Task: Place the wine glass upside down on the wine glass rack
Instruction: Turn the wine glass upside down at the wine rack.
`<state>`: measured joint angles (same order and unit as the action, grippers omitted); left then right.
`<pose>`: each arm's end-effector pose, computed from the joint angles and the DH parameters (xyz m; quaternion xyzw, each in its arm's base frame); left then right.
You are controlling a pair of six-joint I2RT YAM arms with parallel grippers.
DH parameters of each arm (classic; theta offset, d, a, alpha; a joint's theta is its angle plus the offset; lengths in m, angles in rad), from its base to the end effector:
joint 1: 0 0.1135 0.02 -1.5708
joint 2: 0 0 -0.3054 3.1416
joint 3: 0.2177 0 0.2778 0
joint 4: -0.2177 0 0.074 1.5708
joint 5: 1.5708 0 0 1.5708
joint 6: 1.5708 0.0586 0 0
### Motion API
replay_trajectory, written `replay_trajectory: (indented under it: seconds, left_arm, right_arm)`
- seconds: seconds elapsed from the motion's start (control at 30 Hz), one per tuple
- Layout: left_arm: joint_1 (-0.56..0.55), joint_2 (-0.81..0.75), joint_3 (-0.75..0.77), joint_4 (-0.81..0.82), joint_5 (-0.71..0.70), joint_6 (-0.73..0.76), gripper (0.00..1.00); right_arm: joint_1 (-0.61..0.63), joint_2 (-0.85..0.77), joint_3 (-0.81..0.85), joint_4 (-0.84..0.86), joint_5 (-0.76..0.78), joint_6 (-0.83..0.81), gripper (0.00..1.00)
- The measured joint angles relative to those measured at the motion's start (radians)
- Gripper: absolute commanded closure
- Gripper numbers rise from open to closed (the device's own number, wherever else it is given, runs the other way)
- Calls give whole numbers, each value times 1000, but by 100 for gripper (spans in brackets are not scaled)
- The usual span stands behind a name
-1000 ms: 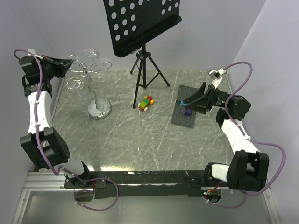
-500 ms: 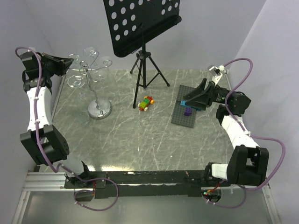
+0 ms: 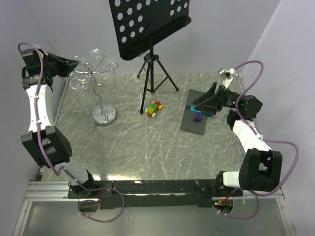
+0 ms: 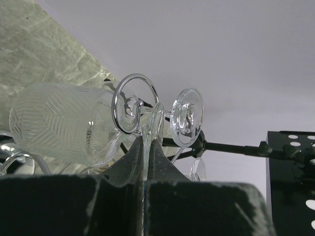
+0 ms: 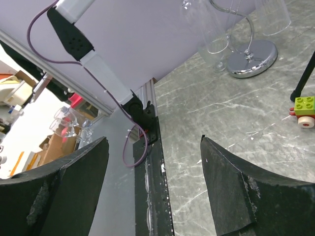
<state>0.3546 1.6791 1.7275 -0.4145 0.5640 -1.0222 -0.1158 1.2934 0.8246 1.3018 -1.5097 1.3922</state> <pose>0.4201 0.1221 0.4459 -0.3811 0.7114 -0.3949 0.4390 0.2627 0.0283 0.3956 -0.2861 0.6289 0.6032 0.3985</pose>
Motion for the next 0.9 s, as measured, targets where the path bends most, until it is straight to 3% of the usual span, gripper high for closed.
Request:
replay_trajectory:
  seconds: [0.37,0.9]
  left_arm:
    - [11,-116,-133,19,14,-3,99]
    - [25,-104,-116,8,27,-8,99]
  right_arm:
    - [0,6,0,0,0,-4,19]
    - [5,6,0,0,0,-7,19]
